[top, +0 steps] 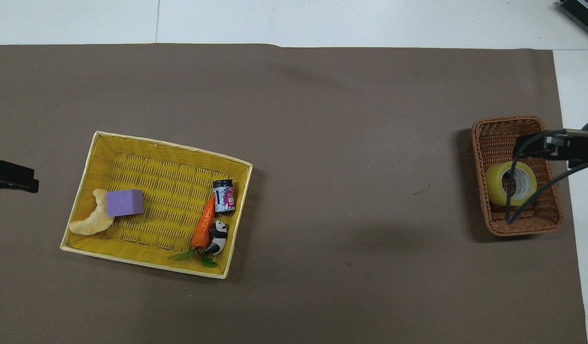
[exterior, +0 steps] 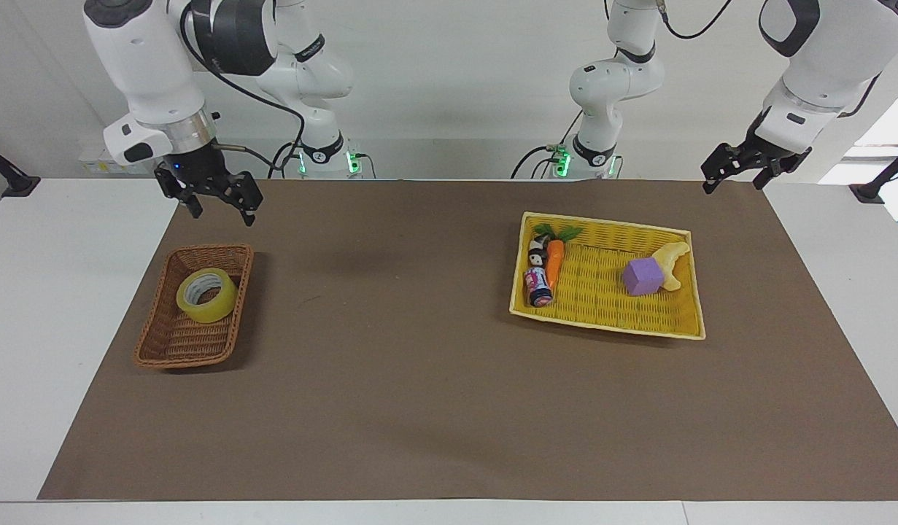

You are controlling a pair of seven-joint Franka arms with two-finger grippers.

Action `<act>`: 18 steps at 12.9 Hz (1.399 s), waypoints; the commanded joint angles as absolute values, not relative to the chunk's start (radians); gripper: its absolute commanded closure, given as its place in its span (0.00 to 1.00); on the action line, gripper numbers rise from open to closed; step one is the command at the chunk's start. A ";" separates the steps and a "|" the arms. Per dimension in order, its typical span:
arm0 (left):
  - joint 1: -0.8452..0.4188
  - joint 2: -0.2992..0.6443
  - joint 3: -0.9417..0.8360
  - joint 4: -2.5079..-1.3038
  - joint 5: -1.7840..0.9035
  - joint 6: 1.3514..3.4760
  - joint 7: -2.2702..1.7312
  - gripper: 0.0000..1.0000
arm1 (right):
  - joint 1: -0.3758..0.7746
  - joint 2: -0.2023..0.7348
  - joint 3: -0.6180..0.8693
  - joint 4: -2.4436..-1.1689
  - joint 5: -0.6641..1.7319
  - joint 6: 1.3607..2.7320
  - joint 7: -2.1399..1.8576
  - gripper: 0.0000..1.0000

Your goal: Move tape to another basket

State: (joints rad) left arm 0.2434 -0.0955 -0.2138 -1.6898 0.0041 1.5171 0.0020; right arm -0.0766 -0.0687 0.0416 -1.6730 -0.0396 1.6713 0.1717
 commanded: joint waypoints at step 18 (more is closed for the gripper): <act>0.252 -0.095 -0.219 -1.674 0.021 1.502 0.005 0.00 | 0.063 -0.109 -0.124 -1.649 -0.005 1.546 0.155 0.00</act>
